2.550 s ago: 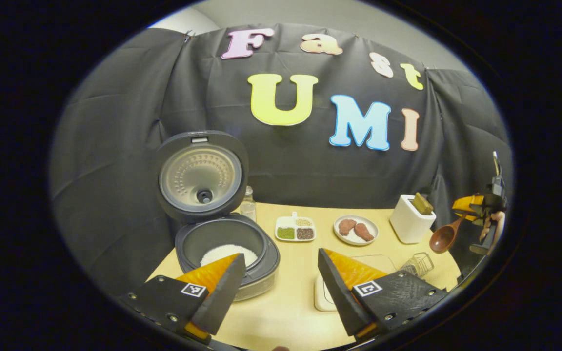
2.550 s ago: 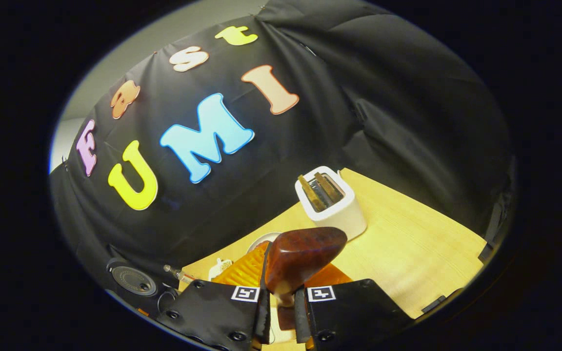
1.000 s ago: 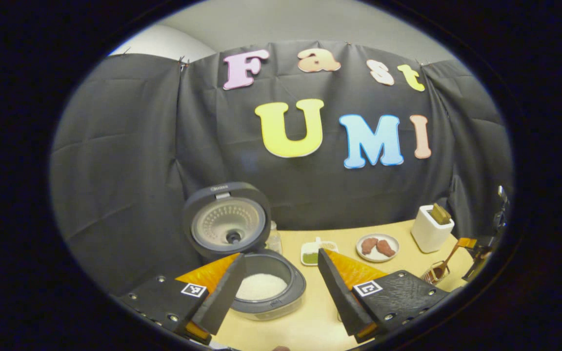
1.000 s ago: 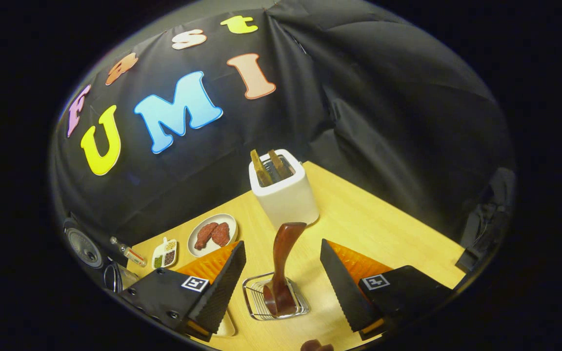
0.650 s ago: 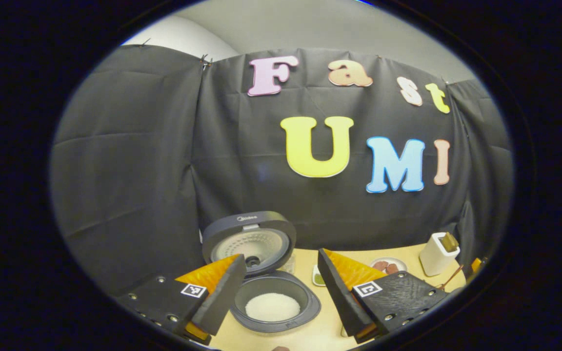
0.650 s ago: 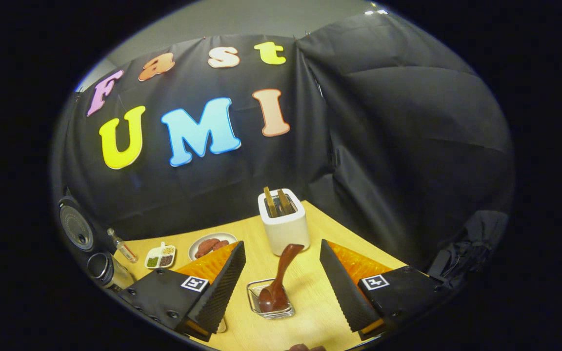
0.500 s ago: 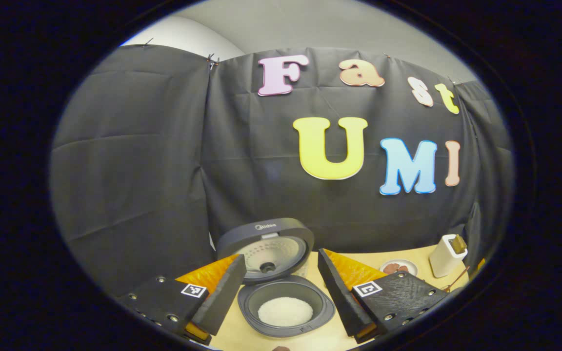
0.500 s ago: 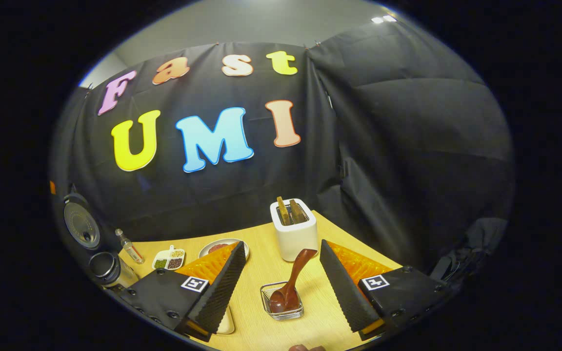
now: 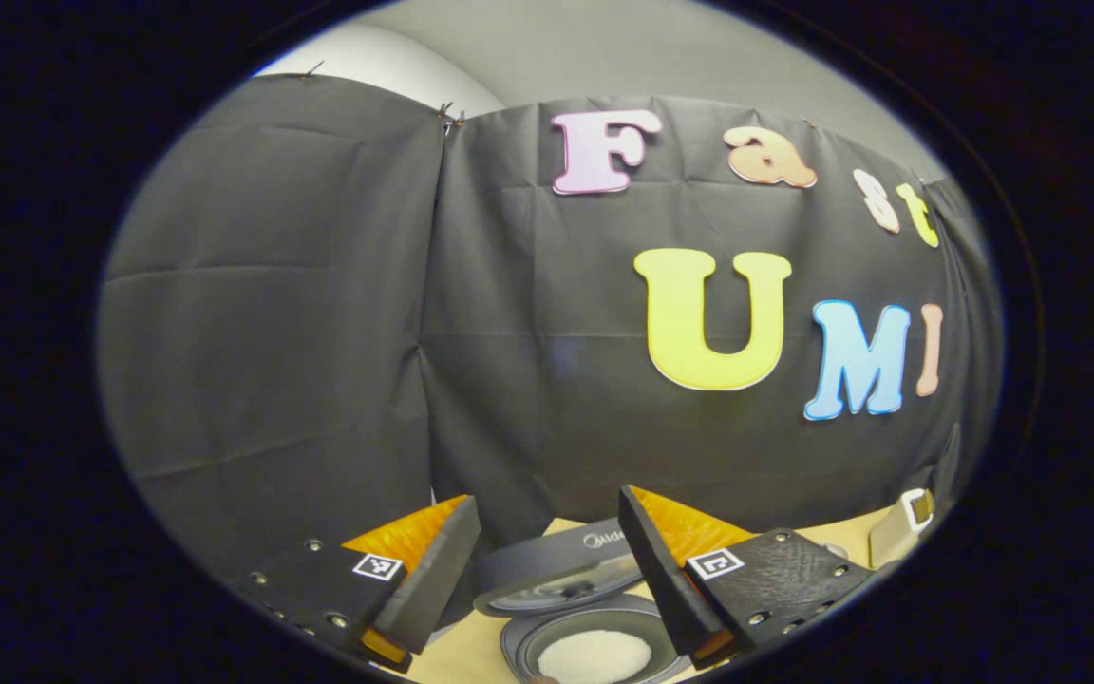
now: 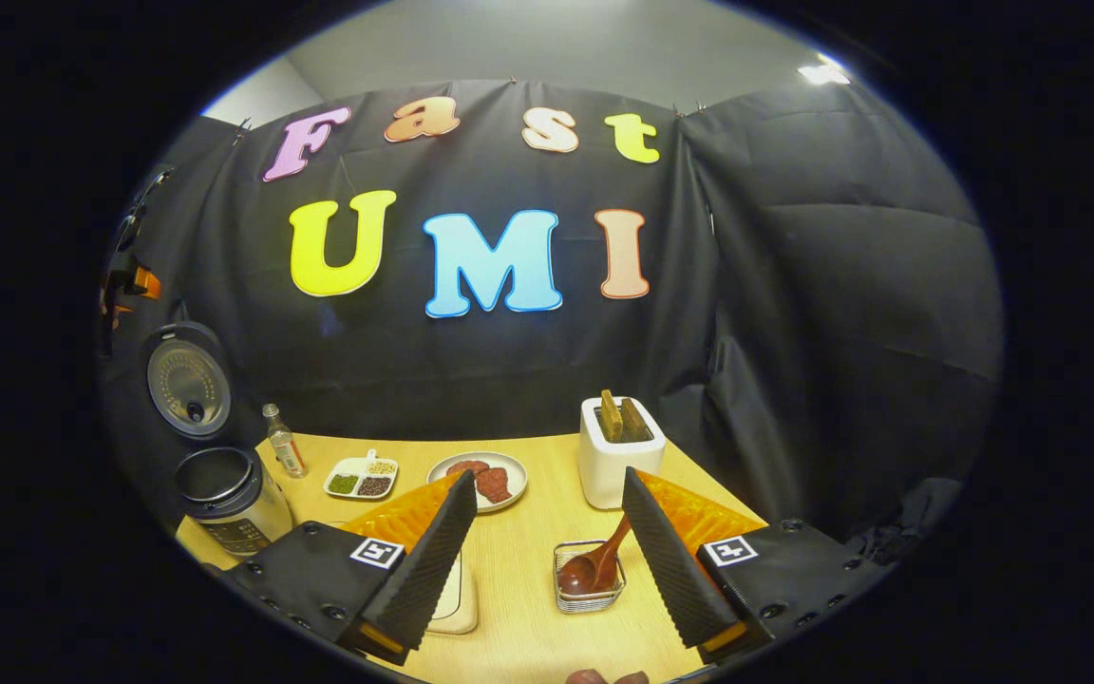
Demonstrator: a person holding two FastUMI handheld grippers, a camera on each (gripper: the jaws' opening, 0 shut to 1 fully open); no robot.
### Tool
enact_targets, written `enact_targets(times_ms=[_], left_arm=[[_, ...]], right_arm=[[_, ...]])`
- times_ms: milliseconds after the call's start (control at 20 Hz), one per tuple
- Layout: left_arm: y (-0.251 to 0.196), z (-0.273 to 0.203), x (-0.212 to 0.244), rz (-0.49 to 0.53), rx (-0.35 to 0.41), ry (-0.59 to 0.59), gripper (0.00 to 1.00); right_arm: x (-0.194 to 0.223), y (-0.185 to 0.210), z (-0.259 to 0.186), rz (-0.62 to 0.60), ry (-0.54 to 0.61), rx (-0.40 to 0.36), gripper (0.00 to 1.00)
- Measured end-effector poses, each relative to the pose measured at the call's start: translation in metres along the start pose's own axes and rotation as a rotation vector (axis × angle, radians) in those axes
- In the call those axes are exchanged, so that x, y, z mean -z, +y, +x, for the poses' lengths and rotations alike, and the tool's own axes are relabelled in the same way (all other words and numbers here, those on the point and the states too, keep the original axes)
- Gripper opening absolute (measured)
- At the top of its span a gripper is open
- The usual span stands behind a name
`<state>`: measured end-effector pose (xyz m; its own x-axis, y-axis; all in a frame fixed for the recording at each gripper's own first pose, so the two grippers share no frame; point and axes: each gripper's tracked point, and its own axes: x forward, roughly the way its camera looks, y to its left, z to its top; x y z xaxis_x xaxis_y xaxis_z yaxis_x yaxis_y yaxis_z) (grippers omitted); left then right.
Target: Close the left gripper, press the button to open the rice cooker; take a wooden spoon from the chopstick holder with the right hand, scoop a spoonful of rice and pour it into the rice cooker, then put the wooden spoon back into the chopstick holder.
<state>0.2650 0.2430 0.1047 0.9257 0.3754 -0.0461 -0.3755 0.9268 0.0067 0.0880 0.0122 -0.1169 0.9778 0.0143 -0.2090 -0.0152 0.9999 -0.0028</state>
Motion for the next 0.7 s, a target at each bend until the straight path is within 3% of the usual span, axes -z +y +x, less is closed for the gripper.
enact_targets(times_ms=[200, 250, 300, 350, 550, 650, 700], left_arm=[[-0.012, 0.036, 0.002, -0.003, 0.010, 0.008, 0.92], [-0.020, 0.045, 0.006, 0.001, 0.020, 0.028, 0.93], [-0.023, 0.050, 0.013, 0.002, 0.014, 0.056, 0.92], [-0.023, 0.053, 0.020, -0.004, 0.005, 0.077, 0.93], [-0.035, 0.059, 0.039, -0.016, 0.003, 0.148, 0.93], [-0.044, 0.055, 0.048, -0.018, 0.011, 0.186, 0.93], [-0.047, 0.050, 0.057, -0.028, 0.002, 0.221, 0.93]], right_arm=[[0.009, 0.000, -0.005, -0.013, 0.033, 0.003, 0.99], [0.010, 0.000, -0.005, -0.008, 0.041, 0.003, 0.94], [0.013, 0.001, -0.004, -0.004, 0.049, -0.002, 0.99], [0.014, 0.002, -0.003, -0.001, 0.052, -0.008, 0.94], [0.020, 0.002, -0.001, -0.002, 0.068, -0.049, 0.99], [0.024, 0.000, 0.003, -0.004, 0.077, -0.068, 0.99], [0.026, -0.002, 0.005, -0.003, 0.084, -0.077, 0.94]])
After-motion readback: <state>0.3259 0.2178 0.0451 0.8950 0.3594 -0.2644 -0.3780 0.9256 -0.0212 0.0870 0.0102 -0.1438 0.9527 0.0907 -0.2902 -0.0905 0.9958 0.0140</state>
